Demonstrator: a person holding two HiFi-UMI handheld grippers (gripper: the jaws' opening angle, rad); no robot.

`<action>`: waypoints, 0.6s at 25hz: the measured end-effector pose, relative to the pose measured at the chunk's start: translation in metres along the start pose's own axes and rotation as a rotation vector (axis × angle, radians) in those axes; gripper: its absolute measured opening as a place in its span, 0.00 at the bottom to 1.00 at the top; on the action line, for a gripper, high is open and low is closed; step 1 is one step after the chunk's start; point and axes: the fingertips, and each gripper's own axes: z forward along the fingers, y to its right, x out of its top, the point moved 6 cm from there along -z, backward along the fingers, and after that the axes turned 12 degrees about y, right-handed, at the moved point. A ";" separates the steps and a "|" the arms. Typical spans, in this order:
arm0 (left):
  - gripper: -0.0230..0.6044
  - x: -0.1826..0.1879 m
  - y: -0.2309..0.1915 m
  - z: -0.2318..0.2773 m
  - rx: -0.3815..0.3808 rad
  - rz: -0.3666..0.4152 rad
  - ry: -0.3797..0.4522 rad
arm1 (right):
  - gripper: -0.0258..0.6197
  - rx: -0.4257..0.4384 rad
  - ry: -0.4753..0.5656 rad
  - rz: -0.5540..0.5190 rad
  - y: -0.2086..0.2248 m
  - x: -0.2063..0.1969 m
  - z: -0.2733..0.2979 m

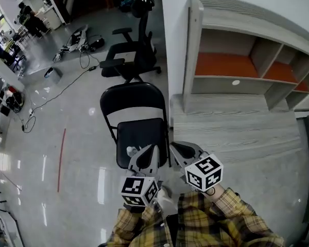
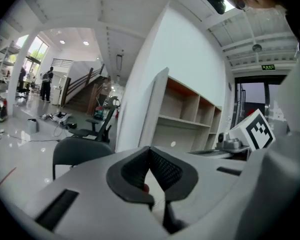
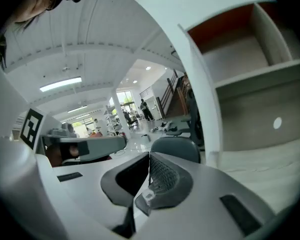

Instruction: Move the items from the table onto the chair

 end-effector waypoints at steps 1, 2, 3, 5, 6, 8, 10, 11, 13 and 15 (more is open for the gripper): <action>0.04 0.006 0.021 0.011 -0.035 0.011 0.009 | 0.07 -0.019 0.027 -0.019 0.010 0.015 -0.021; 0.04 0.009 0.042 0.023 -0.070 0.019 0.015 | 0.07 -0.043 0.052 -0.032 0.021 0.029 -0.043; 0.04 0.011 0.064 0.033 -0.104 0.024 0.018 | 0.07 -0.071 0.076 -0.042 0.033 0.040 -0.066; 0.04 0.011 0.105 0.054 -0.159 0.031 0.022 | 0.07 -0.126 0.120 -0.057 0.059 0.059 -0.110; 0.04 0.010 0.124 0.064 -0.181 0.032 0.022 | 0.07 -0.152 0.137 -0.063 0.072 0.067 -0.130; 0.04 0.004 0.160 0.081 -0.217 0.028 0.016 | 0.07 -0.200 0.160 -0.073 0.096 0.078 -0.168; 0.04 -0.003 0.192 0.096 -0.245 0.022 0.005 | 0.07 -0.242 0.172 -0.078 0.119 0.083 -0.203; 0.04 -0.007 0.207 0.103 -0.257 0.020 0.000 | 0.07 -0.261 0.175 -0.083 0.129 0.085 -0.218; 0.04 -0.014 0.234 0.114 -0.277 0.016 -0.006 | 0.07 -0.295 0.176 -0.097 0.148 0.089 -0.245; 0.04 -0.020 0.257 0.120 -0.294 0.011 -0.013 | 0.07 -0.319 0.171 -0.100 0.160 0.090 -0.268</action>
